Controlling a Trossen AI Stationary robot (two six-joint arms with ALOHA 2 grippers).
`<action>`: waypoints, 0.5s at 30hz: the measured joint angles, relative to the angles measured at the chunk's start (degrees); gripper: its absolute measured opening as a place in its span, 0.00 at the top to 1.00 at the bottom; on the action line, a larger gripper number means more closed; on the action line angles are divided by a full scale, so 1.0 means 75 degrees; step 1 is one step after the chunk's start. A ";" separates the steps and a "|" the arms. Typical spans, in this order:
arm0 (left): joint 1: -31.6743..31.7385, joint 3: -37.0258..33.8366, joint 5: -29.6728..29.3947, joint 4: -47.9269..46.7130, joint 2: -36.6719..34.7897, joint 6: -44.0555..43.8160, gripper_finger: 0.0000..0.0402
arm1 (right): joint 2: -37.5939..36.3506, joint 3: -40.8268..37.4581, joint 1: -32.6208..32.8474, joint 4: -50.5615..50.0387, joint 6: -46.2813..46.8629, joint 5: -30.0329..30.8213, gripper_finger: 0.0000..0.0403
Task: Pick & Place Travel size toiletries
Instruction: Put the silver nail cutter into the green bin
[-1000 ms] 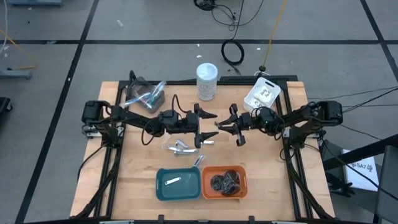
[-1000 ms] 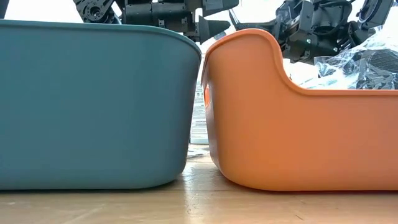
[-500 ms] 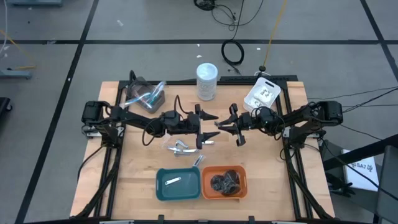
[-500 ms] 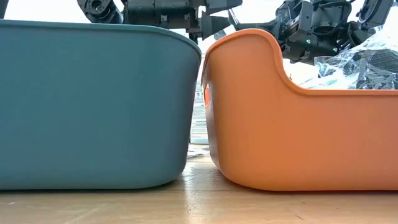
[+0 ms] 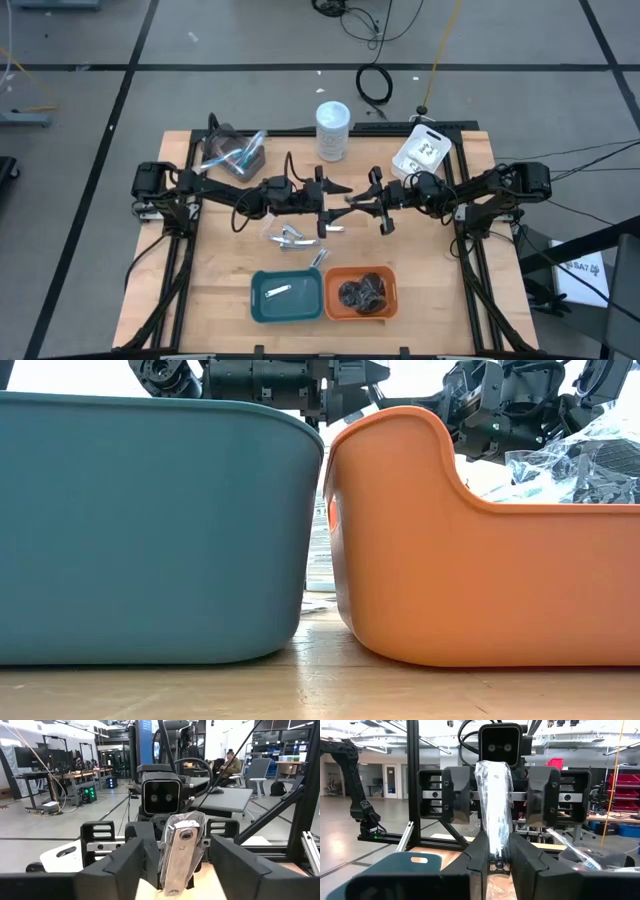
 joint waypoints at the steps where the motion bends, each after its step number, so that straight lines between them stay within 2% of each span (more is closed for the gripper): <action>1: 0.0000 0.0000 0.0000 0.0000 0.0000 0.0010 0.48 | 0.0000 0.0000 0.0000 0.0000 -0.0002 0.0001 0.90; 12: 0.0026 0.0000 -0.0023 0.0080 0.0000 0.0134 0.92 | -0.0011 0.0000 -0.0003 -0.0072 -0.0012 0.0008 0.90; 15: 0.0029 0.0000 -0.0020 0.0083 -0.0003 0.0167 0.93 | -0.0012 0.0000 -0.0003 -0.0142 -0.0002 0.0022 0.86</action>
